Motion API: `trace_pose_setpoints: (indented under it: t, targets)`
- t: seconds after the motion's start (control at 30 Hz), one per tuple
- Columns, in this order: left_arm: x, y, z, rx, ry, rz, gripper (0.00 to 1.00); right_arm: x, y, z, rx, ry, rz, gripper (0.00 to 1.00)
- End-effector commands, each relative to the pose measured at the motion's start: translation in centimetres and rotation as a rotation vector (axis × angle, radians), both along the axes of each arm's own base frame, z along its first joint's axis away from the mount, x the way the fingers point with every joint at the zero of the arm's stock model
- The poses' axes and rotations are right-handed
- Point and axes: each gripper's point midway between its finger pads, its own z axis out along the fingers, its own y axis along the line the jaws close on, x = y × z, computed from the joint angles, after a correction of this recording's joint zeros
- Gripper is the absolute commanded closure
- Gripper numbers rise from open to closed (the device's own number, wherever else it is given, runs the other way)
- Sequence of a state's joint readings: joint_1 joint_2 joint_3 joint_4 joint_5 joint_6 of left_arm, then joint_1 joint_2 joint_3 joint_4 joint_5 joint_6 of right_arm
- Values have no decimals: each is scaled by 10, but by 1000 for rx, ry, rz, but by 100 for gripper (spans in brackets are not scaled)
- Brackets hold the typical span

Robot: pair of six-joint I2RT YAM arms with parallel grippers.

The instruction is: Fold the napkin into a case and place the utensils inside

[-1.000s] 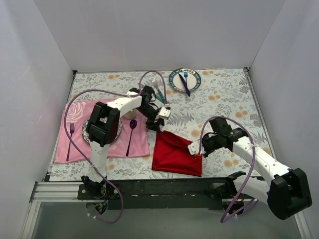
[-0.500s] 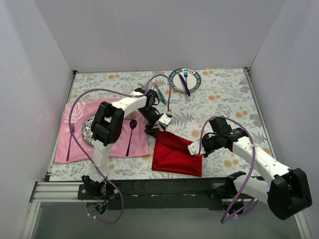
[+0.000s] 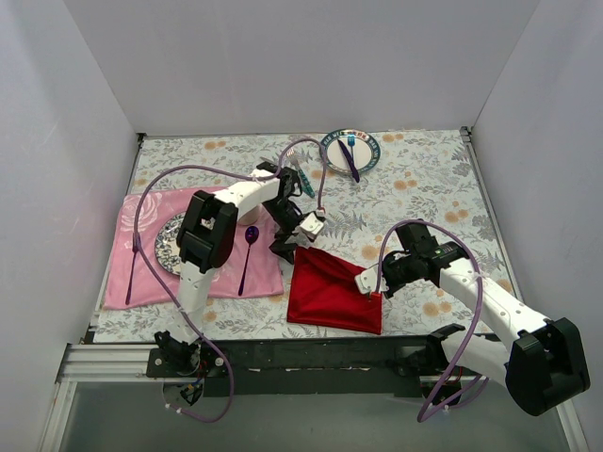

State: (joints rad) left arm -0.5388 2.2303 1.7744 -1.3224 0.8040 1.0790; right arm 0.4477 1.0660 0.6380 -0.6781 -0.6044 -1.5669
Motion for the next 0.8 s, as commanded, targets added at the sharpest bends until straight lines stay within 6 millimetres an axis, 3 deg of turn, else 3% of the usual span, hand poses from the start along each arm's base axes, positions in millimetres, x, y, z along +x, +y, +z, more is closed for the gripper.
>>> trace_pose_setpoints:
  t: [0.0,0.07,0.27,0.4,0.57,0.77]
  targets:
    - [7,-18,3,-56,-17,3,2,2,4,7,21,-18,10,99]
    - [4,-22,1,-52,-10,-3,3,3,5,8,24,-16,4,99]
    - [-3,-22,-10,4,39,-15,19,6,5,12,29,-28,-8,99]
    - [-11,-6,-14,80,63,-17,31,6,4,14,27,-33,-18,99]
    - [-8,16,-9,119,27,-9,44,6,1,15,19,-24,-51,99]
    - [-8,26,-2,116,3,-8,55,2,-2,15,21,-25,-63,99]
